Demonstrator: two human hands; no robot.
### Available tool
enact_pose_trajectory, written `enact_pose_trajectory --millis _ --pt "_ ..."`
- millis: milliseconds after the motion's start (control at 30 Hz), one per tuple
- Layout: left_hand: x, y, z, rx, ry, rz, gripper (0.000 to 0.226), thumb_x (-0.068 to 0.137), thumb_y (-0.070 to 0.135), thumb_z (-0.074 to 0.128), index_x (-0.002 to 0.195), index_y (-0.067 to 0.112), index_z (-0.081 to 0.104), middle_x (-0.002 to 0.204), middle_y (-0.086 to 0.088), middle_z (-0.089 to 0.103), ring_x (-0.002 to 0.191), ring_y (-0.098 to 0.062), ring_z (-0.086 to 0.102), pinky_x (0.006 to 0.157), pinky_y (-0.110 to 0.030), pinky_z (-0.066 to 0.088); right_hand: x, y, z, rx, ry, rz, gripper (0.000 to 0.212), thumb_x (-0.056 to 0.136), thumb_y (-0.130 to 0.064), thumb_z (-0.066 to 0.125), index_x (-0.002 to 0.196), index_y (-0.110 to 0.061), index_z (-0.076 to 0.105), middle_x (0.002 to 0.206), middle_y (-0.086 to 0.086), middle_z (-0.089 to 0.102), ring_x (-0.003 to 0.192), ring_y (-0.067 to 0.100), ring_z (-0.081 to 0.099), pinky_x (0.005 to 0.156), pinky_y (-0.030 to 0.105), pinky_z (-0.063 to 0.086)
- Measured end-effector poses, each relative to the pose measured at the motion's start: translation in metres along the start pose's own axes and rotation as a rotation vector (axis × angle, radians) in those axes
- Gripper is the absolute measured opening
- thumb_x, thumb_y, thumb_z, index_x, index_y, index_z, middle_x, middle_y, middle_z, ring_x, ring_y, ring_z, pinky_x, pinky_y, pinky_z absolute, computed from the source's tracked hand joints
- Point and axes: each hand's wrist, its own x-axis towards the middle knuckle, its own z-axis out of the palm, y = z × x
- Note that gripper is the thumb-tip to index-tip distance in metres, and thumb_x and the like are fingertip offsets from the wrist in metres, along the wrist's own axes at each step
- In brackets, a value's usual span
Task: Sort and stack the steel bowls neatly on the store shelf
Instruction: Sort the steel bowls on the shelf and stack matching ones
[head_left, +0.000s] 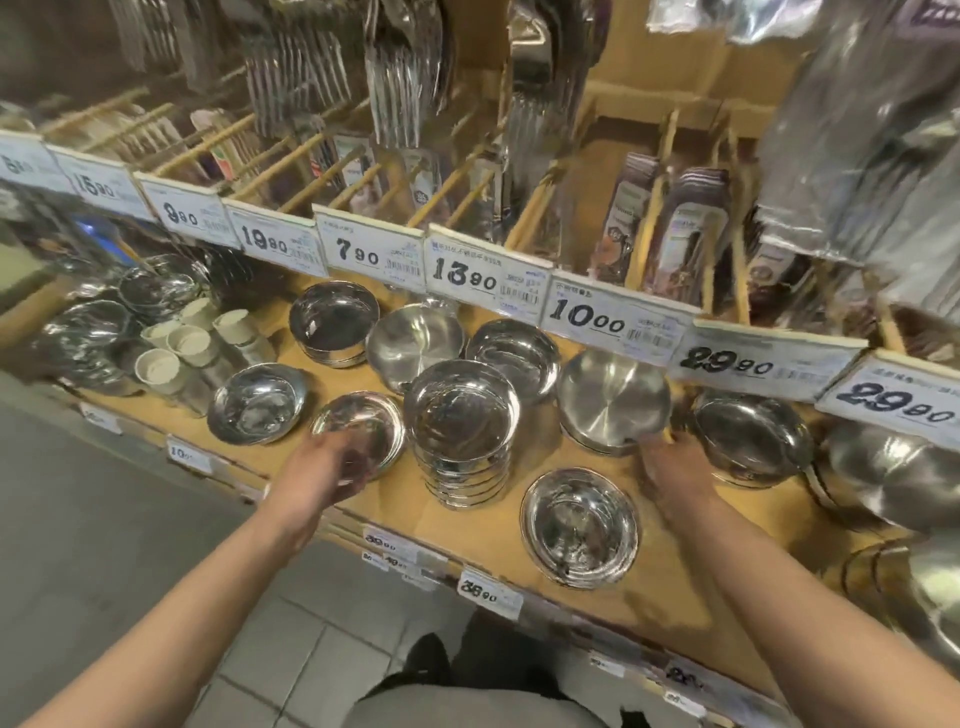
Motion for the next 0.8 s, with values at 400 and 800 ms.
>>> enact_pose_trajectory --millis 400,800 --pt "-0.047 -0.059 0.030 0.085 0.033 -0.176 0.009 0.096 0.016 0.058 0.100 0.014 0.066 0.088 -0.003 0.065 0.080 -0.014 0.061 0.064 -0.024 0.055 0.017 -0.003 -0.002 0.053 -0.006 0.042 0.013 0.097 -0.015 0.066 0.094 -0.002 0.061 0.082 0.007 0.070 0.084 0.027 0.074 0.083 0.049 0.059" --pt "-0.058 -0.083 0.145 0.158 -0.234 -0.217 0.019 0.089 0.015 0.068 0.105 0.010 0.059 0.092 -0.007 0.071 0.083 -0.019 0.073 0.079 -0.034 0.063 -0.036 0.014 -0.049 0.096 0.066 -0.041 0.014 0.093 -0.015 0.065 0.103 -0.007 0.063 0.096 0.022 0.073 0.082 0.035 0.073 0.071 0.045 0.058"
